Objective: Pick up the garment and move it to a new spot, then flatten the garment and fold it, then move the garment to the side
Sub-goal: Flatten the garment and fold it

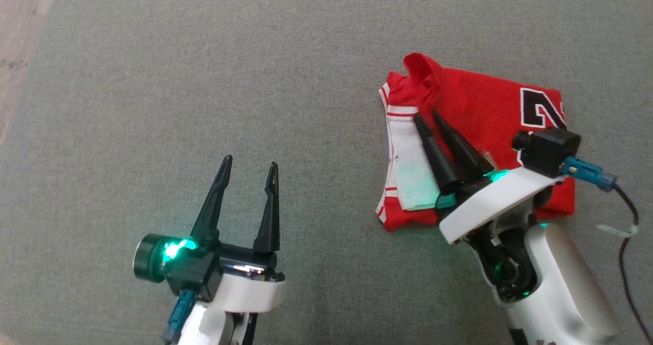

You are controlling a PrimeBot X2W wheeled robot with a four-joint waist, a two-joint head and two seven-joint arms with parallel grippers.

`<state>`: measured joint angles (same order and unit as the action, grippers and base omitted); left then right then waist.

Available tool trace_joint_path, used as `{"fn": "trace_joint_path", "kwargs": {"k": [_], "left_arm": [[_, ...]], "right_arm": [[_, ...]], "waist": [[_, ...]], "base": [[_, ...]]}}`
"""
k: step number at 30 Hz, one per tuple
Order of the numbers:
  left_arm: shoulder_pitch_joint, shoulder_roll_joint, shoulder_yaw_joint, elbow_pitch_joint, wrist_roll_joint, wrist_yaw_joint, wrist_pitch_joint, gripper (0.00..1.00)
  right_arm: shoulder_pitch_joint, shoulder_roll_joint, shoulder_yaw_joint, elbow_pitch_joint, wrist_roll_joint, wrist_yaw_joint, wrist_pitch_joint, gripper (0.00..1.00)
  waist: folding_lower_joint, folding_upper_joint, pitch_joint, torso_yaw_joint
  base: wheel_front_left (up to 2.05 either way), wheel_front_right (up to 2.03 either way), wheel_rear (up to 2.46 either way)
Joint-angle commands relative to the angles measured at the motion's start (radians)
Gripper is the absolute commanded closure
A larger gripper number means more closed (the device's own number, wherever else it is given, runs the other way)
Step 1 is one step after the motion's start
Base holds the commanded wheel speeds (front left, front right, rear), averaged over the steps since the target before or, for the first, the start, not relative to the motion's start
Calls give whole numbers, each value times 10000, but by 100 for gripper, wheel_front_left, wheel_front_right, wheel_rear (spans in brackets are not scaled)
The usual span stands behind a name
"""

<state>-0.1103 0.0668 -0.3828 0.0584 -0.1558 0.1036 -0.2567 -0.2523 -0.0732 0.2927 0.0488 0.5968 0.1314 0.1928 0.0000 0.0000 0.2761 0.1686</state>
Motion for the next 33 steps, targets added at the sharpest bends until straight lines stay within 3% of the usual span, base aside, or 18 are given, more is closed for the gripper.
{"fn": "trace_joint_path", "kwargs": {"k": [1, 4, 8, 13, 20, 24, 33], "left_arm": [[-121, -64, 400, -268, 102, -33, -51, 0], [-99, -95, 461, -241, 107, -47, -51, 0], [-46, -120, 557, -161, 107, -89, -51, 0], [80, -142, 788, -222, -14, -101, -51, 0], [508, -156, 1156, -297, -150, -140, -51, 0], [760, -160, 1239, -244, -206, -225, -51, 0], [1778, -164, 1433, 121, -258, -449, -51, 0]], "right_arm": [[-230, 198, 342, -367, 225, -7, -178, 0], [-318, 198, 554, -534, 417, -7, -388, 0], [-353, -354, 339, -832, 248, -7, -977, 0], [3, -1240, -378, -953, 85, -7, -2441, 0], [1011, -2000, -1077, -12, -743, -7, -4310, 0], [1508, -2059, -1209, 574, -1223, -7, -4515, 0], [3021, -1155, -1640, 1171, -3546, -7, -4543, 0]], "waist": [[0, 0, 6, 4], [0, 0, -27, -64], [0, 0, -192, -232], [0, 0, -507, -528], [0, 0, -1118, -983], [0, 0, -1453, -1120], [0, 0, -2518, -1355]], "base": [[0, 0, 0], [0, 0, 0], [0, 0, 0], [0, 0, 0], [0, 0, 0], [0, 0, 0], [0, 0, 0]]}}
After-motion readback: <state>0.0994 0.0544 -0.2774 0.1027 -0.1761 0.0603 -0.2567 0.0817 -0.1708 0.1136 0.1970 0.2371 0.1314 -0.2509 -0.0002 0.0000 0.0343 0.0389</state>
